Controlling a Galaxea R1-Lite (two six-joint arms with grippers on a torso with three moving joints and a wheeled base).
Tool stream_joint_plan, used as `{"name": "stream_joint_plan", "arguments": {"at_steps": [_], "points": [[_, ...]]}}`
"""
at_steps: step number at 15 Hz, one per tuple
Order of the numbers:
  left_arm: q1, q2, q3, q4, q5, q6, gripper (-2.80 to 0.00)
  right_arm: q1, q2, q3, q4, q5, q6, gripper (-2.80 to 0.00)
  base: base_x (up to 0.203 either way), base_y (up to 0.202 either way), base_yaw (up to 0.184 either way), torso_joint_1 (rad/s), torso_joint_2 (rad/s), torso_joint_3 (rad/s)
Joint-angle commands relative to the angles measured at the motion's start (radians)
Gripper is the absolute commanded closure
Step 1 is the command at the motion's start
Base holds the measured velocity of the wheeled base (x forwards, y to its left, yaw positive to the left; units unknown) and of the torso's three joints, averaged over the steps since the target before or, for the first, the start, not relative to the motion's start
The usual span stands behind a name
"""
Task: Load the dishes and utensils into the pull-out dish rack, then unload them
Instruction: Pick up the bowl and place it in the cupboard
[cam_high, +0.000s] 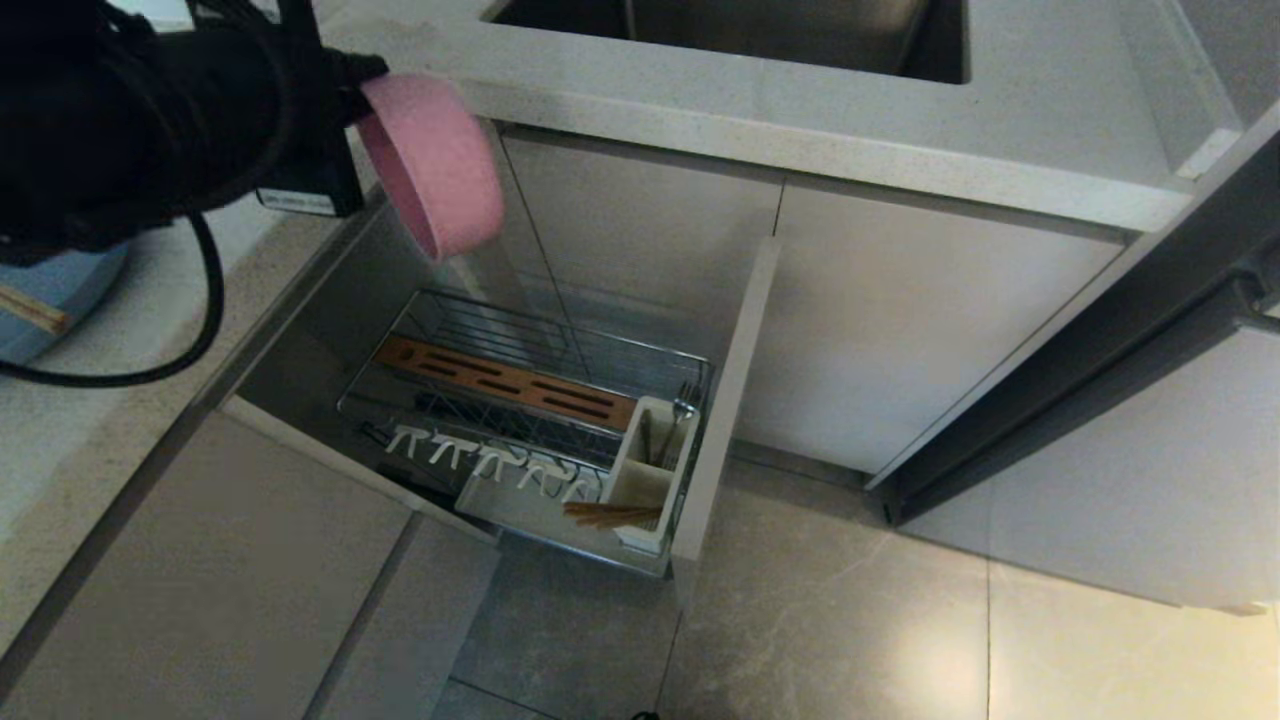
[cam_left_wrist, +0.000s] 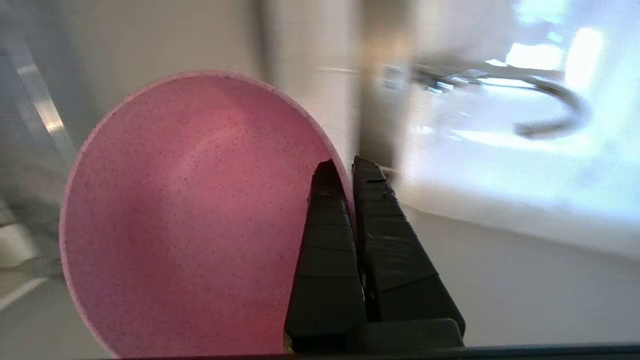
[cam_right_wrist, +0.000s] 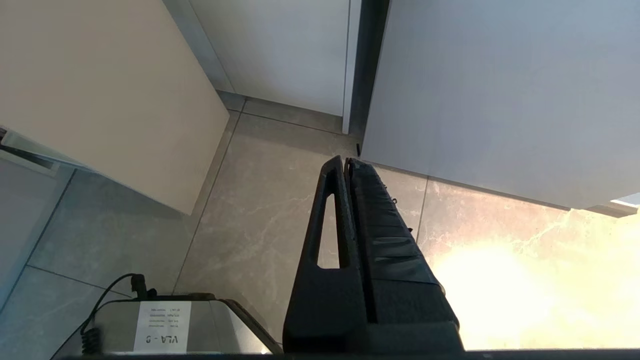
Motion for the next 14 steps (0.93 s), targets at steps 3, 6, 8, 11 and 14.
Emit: {"name": "stream_joint_plan", "arguments": {"at_steps": [3, 6, 8, 11, 14], "points": [[0.043, 0.140, 0.023, -0.005, 0.004, -0.048, 0.00, -0.002, -0.001, 0.000, 0.000, 0.000, -0.001, 0.00, 0.000, 0.000, 0.000, 0.000, 0.00, 0.000], [0.075, 0.210, 0.057, -0.117, 0.001, -0.087, 0.00, -0.001, -0.001, 0.000, 0.000, 0.000, 0.000, 0.00, 0.000, 0.000, 0.000, 0.000, 0.00, 0.000], [0.076, 0.255, 0.094, -0.215, 0.003, -0.088, 0.00, -0.001, -0.001, 0.000, 0.000, 0.000, -0.001, 0.00, 0.000, 0.000, 0.000, 0.000, 0.00, 0.000], [0.078, 0.324, 0.114, -0.368, 0.003, -0.082, 0.00, -0.001, -0.001, 0.000, 0.000, 0.000, -0.001, 0.00, 0.000, 0.000, 0.000, 0.000, 0.00, 0.000], [0.078, 0.388, 0.114, -0.417, 0.007, -0.078, 0.00, -0.001, -0.001, 0.000, 0.000, 0.000, 0.000, 0.00, 0.000, 0.000, 0.000, 0.000, 0.00, 0.000]]}}
